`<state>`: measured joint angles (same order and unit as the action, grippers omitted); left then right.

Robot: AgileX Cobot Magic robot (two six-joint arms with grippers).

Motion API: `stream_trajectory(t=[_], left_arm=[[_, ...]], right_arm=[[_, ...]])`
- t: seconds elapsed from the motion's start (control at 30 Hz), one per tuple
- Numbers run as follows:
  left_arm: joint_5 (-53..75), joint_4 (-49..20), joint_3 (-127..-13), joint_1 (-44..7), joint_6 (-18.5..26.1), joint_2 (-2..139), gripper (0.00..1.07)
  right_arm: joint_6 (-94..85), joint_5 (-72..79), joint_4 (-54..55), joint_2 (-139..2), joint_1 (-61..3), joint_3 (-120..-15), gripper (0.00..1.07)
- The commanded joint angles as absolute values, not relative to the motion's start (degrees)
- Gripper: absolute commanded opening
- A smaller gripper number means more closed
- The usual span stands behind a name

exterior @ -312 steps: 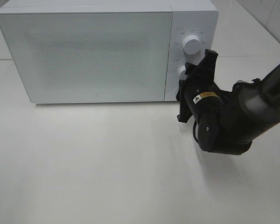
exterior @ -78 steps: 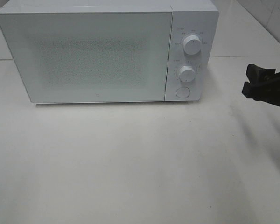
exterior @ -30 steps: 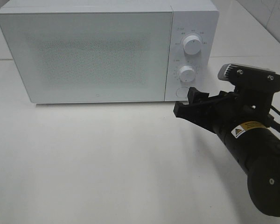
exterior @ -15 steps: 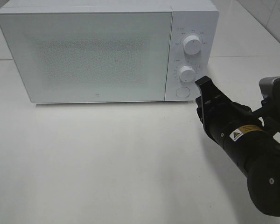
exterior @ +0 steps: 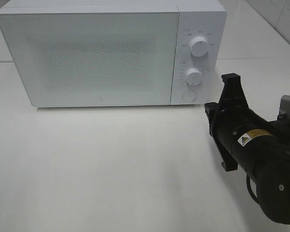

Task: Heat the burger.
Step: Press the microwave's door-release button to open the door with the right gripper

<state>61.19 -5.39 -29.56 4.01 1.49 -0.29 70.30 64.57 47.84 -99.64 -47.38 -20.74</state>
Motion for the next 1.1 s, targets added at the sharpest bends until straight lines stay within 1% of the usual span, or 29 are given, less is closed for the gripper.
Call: stream_trajectory(t=[0.03,0.4,0.7,0.77,0.9,1.1], left_arm=[[61.3,-5.7,-29.6,4.1,1.5,-1.3,0.98],[61.3,-5.7,-29.6,4.1,1.5,-1.3,0.98],[61.3,-5.7,-29.6,4.1,1.5,-1.3,0.98],[61.3,-5.7,-29.6,4.1,1.5,-1.3,0.98],[61.3,-5.7,-29.6,4.1,1.5,-1.3,0.98],[61.3,-5.7,-29.6,4.1,1.5,-1.3,0.98]], right_arm=[[73.1,63.9,47.4,-99.5,-47.5,-21.1,0.00],[74.1,63.1,47.7,-99.5,-47.4,-21.1,0.00],[73.0,63.3,50.4,-99.9,-47.4,-21.3,0.00],[73.0,63.5,50.5,-101.0,-47.0,-21.8,0.00],[76.8,63.4,46.8,-104.9,-44.6,-24.3,0.00],[76.4,62.6,46.5,-107.6,-42.3,-28.1,0.00]])
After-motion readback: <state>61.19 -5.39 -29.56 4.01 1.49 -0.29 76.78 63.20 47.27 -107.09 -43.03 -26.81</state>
